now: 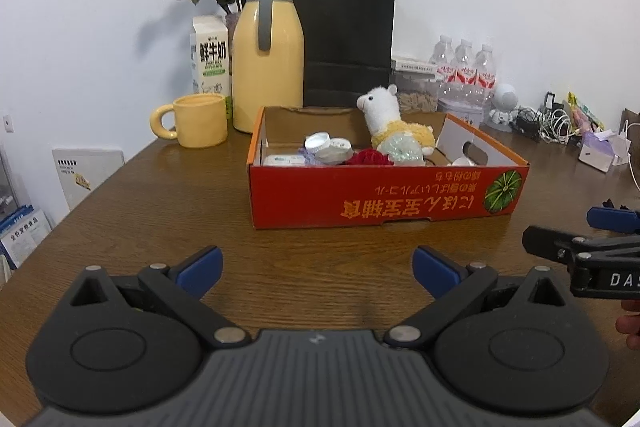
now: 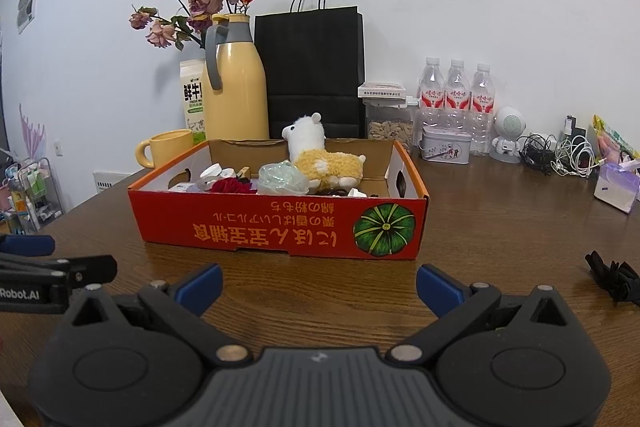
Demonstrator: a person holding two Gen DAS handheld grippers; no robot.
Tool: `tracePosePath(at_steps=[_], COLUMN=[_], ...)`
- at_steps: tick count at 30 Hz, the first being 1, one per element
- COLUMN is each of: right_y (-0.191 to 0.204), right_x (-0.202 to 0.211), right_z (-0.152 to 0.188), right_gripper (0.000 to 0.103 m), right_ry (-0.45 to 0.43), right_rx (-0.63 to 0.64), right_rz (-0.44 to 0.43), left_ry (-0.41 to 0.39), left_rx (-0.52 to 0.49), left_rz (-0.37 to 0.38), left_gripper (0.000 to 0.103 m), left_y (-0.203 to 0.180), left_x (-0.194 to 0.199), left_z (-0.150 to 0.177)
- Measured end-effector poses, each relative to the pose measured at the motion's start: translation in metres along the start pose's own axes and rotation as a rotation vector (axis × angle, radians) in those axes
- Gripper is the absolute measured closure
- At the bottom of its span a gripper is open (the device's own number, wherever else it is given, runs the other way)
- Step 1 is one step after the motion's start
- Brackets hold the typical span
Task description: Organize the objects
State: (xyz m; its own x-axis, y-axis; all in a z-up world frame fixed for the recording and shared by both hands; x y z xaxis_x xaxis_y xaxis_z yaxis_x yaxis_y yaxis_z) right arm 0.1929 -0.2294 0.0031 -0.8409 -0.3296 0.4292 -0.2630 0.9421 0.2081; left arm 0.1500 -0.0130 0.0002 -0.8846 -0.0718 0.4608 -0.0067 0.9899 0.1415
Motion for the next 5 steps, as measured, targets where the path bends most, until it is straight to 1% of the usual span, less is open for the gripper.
tracePosePath(at_steps=[2, 5], right_y=[0.0, 0.0005], right_x=[-0.0005, -0.0007], right_z=[0.0012, 0.0016], right_gripper=[0.0, 0.0], right_ry=[0.001, 0.001], right_rx=[0.0, 0.002], right_rz=[0.0, -0.002], left_ry=[-0.01, -0.013], left_rx=[0.001, 0.002], left_rz=[-0.007, 0.004], left_gripper=[0.0, 0.0], left_y=[0.0007, 0.0], left_x=[0.0014, 0.002], left_z=[-0.0011, -0.0018])
Point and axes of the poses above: each gripper's, at about its wrist camera, not at the fingertips, and x roughly against the way its jaws point, y to its left, z to its underside, the point moved 6 cm from there along -x, roughly the way its jaws point, and after that the axes turned 11 degrees about -x, right-handed, at the moved point
